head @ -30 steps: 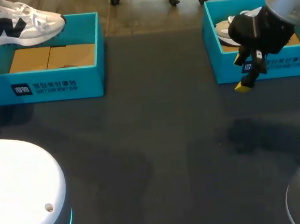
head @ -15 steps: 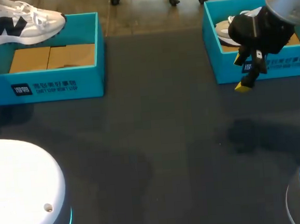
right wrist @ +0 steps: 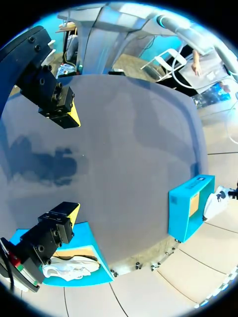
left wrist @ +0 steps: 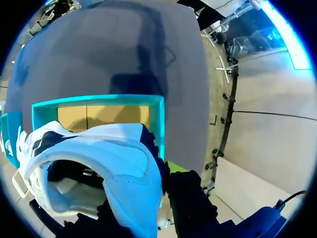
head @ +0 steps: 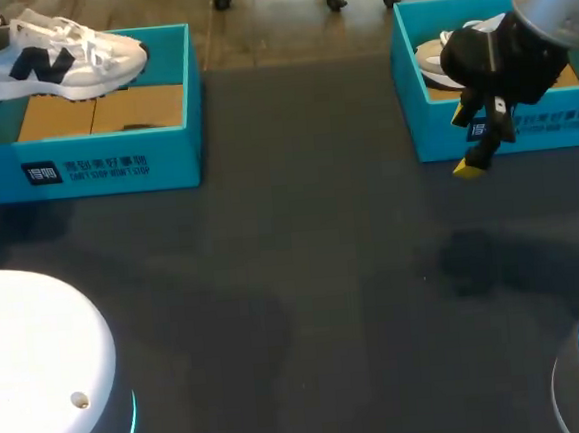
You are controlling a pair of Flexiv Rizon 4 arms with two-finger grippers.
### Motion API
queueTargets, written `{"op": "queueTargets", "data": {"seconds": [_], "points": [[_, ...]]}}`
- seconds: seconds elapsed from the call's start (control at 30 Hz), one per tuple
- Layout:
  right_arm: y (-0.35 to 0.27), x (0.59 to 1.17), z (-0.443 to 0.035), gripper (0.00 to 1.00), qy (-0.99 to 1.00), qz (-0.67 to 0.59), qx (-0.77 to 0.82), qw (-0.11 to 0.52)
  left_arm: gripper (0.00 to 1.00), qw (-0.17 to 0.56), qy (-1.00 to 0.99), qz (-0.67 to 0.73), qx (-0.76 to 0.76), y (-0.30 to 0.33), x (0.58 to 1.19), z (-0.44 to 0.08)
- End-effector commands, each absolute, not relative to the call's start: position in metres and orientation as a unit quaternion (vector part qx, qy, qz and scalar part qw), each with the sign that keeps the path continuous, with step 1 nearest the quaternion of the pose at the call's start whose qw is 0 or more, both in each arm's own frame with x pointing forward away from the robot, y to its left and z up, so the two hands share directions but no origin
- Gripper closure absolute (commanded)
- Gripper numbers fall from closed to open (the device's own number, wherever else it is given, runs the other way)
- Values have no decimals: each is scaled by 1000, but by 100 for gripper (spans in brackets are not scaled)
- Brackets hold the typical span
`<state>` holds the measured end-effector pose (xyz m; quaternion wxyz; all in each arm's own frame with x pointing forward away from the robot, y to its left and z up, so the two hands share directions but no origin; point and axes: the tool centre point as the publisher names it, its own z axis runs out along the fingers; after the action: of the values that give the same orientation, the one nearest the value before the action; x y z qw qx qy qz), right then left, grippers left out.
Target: Take the shoe out of the shoebox, open the shoe tongue, remove and reinsert the insole, then place the shoe into the shoebox
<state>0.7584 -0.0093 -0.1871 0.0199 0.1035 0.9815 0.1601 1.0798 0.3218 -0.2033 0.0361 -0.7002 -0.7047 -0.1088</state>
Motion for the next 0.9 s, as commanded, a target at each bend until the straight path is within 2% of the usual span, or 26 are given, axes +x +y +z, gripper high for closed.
{"op": "queueTargets", "data": {"seconds": [0.03,0.9], "points": [[-8,759,-188,0,982,159,104,19,100,36,-701,-105,-704,322,1086,-215],[-8,759,-188,0,982,159,104,19,100,31,-702,-92,-705,312,1120,-292]]}}
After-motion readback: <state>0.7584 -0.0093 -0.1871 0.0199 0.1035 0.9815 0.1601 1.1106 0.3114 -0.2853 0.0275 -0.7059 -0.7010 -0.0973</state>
